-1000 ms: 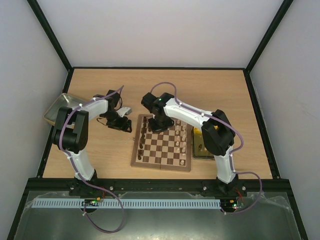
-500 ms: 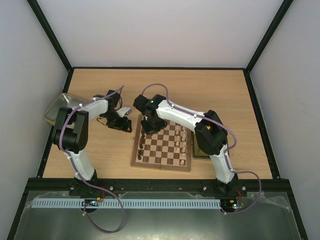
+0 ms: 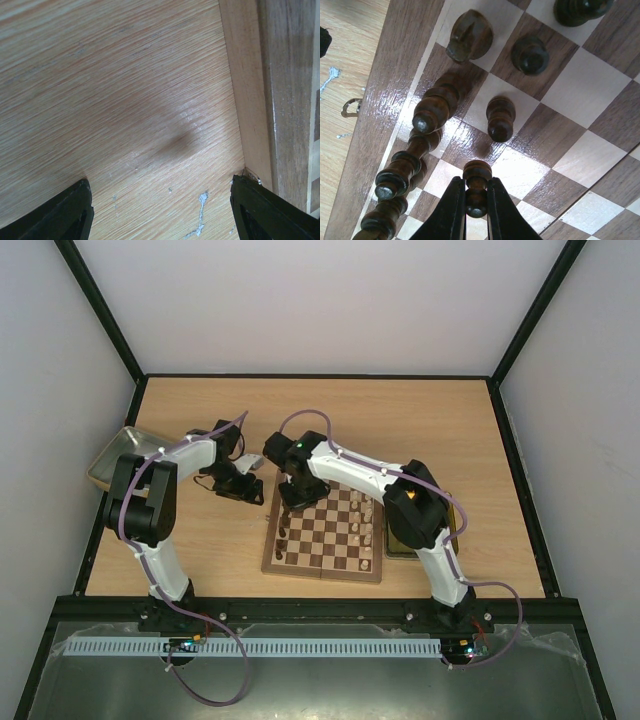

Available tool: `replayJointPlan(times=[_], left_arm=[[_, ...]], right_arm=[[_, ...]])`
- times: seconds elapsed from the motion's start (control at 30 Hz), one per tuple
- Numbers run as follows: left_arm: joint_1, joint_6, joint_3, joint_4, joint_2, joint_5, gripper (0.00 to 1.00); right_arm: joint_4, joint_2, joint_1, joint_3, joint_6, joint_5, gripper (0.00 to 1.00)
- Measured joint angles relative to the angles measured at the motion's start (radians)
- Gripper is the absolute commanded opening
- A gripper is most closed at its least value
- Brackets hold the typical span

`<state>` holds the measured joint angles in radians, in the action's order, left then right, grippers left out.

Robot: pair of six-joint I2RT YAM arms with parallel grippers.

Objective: Set up the chess pieces on the board
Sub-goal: Place the chess piece on the chessboard.

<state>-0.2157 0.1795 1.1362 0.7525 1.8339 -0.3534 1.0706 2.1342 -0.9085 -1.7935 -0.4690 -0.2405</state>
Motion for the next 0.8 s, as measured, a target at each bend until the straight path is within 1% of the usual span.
replayJointPlan(times=[0.33,0.57,0.8], left_arm=[[0.0,0.0,0.0,0.0,0.0,0.0,0.76],[0.0,-0.001,0.003,0.002,0.002,0.0,0.76],[0.0,-0.001,0.003,0.002,0.002,0.0,0.76]], right_arm=[[-0.001,0.011,-0.002,-0.005,0.006,-0.016,0.09],[-0.001,0.022,-0.002,-0.015,0.011,-0.019,0.09],[-0.002,0.028,-0.002,-0.017,0.014,-0.021,0.17]])
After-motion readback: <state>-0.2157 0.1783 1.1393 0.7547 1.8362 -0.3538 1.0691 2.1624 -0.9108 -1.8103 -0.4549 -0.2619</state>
